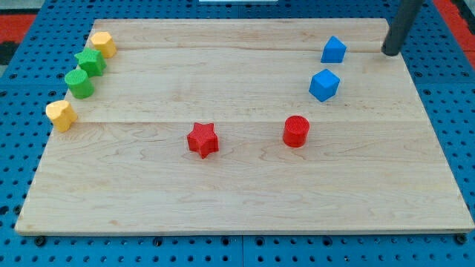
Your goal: Slide the hexagon to the parallel left of the blue triangle
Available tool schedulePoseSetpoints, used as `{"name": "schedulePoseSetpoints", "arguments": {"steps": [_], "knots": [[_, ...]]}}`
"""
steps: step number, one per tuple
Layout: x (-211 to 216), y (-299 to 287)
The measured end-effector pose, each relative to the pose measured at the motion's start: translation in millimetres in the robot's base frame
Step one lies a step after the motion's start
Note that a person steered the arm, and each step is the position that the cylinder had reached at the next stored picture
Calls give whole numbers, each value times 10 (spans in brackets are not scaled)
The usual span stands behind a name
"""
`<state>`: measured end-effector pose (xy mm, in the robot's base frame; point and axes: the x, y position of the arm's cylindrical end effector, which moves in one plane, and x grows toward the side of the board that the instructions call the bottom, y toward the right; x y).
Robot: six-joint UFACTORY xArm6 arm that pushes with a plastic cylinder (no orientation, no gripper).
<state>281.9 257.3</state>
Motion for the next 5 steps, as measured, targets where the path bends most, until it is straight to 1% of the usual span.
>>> {"name": "schedulePoseSetpoints", "arguments": {"steps": [2,3,4,5], "knots": [[-31,-1134],[-88,-1226],[-577,-1151],[-752,-1659]]}}
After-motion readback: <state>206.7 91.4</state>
